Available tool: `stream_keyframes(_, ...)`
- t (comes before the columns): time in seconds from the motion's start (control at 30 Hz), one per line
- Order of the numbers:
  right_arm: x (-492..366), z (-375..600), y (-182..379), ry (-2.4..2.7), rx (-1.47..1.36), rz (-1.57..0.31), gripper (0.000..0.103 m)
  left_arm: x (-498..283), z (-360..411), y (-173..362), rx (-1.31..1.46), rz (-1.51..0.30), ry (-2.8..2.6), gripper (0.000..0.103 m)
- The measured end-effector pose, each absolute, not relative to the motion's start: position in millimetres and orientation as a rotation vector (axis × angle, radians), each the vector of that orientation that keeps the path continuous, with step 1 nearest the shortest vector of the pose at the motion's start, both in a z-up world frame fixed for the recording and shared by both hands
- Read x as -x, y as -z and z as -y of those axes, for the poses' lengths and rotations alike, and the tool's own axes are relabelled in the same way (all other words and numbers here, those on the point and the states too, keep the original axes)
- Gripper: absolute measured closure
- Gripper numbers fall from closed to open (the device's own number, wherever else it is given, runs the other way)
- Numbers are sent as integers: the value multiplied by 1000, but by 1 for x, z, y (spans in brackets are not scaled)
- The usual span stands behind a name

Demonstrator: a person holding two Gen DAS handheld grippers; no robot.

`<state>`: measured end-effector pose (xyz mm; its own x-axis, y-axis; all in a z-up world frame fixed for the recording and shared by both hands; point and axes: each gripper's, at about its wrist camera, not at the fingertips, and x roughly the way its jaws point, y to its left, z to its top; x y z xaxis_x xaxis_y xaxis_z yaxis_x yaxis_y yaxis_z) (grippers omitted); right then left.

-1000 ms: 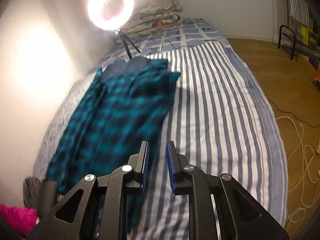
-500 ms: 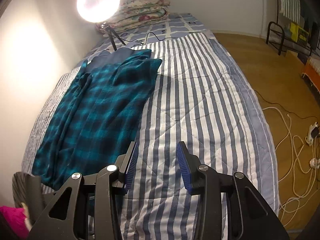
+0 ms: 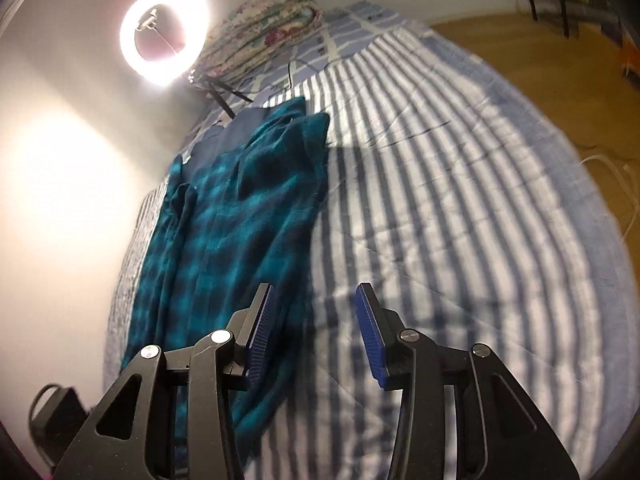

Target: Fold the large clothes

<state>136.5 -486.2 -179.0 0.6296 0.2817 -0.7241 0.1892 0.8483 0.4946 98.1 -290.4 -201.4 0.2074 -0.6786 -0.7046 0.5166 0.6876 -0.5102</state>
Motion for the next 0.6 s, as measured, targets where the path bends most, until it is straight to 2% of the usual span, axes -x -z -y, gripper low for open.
stream_keyframes(0.1, -163, 479, 196, -80, -617, -931, 55, -102, 283, 200, 212, -1076, 843, 89)
stream_keyframes(0.4, -223, 481, 244, -30, -810, -951, 56, -101, 265, 197, 271, -1078, 888, 89)
stream_keyframes(0.43, -228, 480, 248, -27, -834, -954, 59, -102, 263, 196, 277, -1077, 889, 89)
stream_keyframes(0.47, -231, 479, 250, -22, -843, -956, 82, -103, 259, 196, 286, -1077, 889, 89)
stream_keyframes(0.5, -236, 477, 251, -17, -843, -973, 97, -104, 256, 197, 297, -1077, 887, 89)
stream_keyframes(0.6, -248, 459, 237, 24, -723, -1005, 97, -107, 245, 197, 329, -1074, 887, 89)
